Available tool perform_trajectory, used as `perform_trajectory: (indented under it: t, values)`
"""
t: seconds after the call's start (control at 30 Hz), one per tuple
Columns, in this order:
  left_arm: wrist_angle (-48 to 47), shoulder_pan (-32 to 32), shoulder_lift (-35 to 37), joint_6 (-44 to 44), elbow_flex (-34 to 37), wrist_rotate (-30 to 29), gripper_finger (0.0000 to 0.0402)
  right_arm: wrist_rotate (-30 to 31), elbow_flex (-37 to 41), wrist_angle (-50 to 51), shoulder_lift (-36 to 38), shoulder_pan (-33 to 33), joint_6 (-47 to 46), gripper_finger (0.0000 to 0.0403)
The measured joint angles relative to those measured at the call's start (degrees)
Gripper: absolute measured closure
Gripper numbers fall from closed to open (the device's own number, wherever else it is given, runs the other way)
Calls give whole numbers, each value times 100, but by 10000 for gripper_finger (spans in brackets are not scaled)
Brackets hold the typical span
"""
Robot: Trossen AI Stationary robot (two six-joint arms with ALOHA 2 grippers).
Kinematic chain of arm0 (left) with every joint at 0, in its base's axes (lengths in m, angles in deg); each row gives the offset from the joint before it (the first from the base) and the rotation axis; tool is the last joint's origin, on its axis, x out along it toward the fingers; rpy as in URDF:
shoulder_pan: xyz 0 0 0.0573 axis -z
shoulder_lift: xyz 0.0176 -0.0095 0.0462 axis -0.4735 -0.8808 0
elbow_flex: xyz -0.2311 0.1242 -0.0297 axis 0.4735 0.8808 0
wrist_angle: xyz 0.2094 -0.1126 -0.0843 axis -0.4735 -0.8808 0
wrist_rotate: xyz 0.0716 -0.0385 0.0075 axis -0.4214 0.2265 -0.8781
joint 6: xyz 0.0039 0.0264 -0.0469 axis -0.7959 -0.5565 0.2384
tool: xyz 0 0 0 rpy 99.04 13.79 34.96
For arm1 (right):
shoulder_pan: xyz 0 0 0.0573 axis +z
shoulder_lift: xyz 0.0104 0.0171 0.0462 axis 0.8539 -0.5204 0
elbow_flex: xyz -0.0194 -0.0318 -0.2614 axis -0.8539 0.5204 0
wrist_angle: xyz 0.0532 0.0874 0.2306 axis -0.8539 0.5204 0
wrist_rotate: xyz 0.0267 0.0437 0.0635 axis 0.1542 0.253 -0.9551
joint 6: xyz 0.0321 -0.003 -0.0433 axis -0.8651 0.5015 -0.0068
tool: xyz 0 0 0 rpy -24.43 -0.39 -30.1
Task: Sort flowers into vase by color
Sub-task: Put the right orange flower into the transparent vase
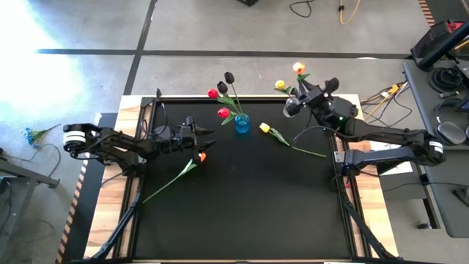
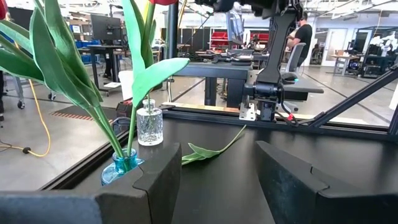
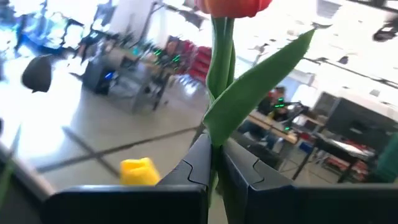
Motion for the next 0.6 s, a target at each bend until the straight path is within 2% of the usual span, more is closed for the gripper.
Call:
perform_trajectory:
  t: [0.3,0.6]
  values:
    - [0,0,0,4,0,-3,214,-291,600,-1013,-86,-677,-336,390]
    - [0,0,2,4,0,-7,214,-675,653,-1412,-577,-1084,-606,390]
